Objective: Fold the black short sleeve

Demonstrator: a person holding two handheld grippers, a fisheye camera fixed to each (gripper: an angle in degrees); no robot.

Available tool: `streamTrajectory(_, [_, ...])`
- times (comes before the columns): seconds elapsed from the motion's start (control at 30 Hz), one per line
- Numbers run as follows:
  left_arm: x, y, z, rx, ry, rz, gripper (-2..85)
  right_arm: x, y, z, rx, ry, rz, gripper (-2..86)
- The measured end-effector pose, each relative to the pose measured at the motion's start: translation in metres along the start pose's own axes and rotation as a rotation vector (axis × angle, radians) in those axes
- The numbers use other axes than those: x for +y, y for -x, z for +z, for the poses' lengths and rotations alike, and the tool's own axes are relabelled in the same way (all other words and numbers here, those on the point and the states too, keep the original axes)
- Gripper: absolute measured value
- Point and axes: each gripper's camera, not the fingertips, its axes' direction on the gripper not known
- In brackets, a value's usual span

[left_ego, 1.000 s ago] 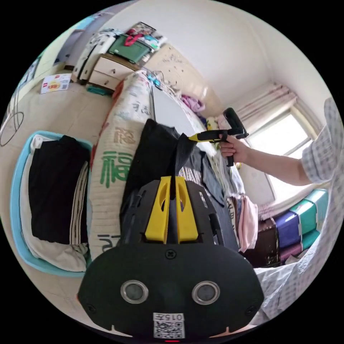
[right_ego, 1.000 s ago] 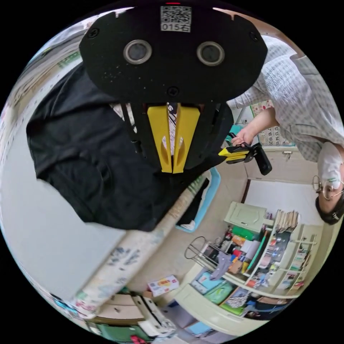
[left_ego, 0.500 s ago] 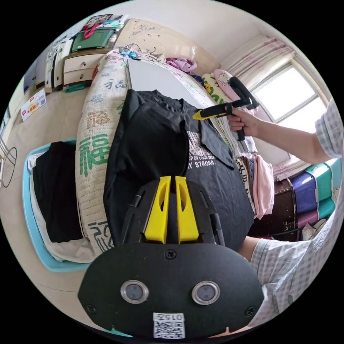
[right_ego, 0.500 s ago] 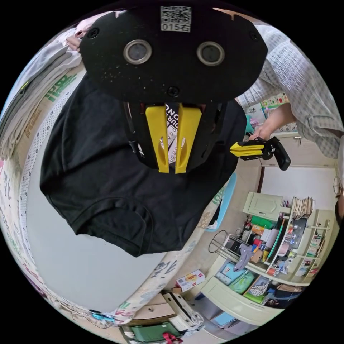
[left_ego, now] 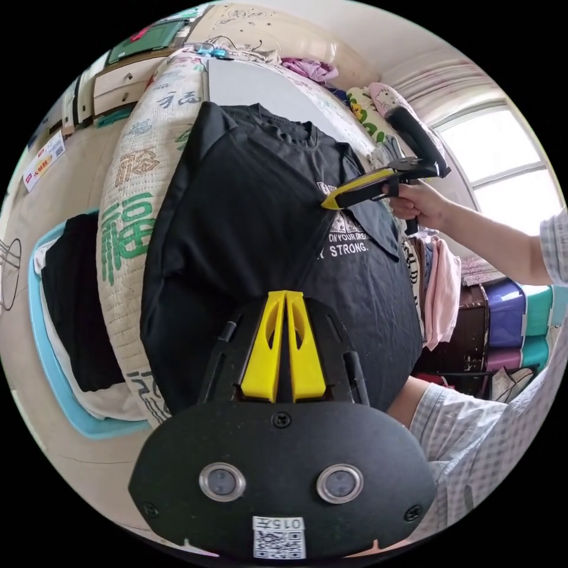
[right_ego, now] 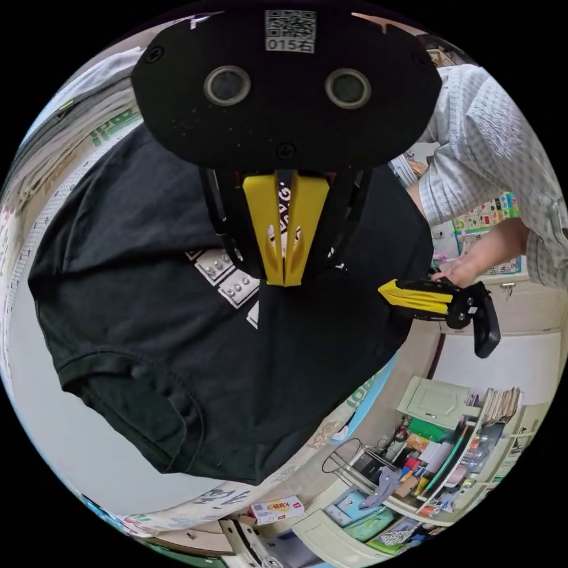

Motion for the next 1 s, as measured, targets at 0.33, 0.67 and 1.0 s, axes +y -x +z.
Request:
streamTrajectory(0.33, [-0.101, -0.01, -0.072, -0.063, -0.151, -0.007, 5.5, 0.031, -0.068, -0.087, 0.09, -0.243, 0.252, 6.6])
streamTrajectory(0.67, [-0.29, -0.031, -0.057, -0.06, -0.097, 0.067, 8.5, 0.007, -0.139, -0.12, 0.287, -0.164, 0.392, 13.8])
streamTrajectory(1.0, [-0.329, -0.101, -0.036, -0.218, 0.171, 0.271, 1.9, 0.021, -0.124, -0.127, 0.292, -0.093, 0.351, 5.5])
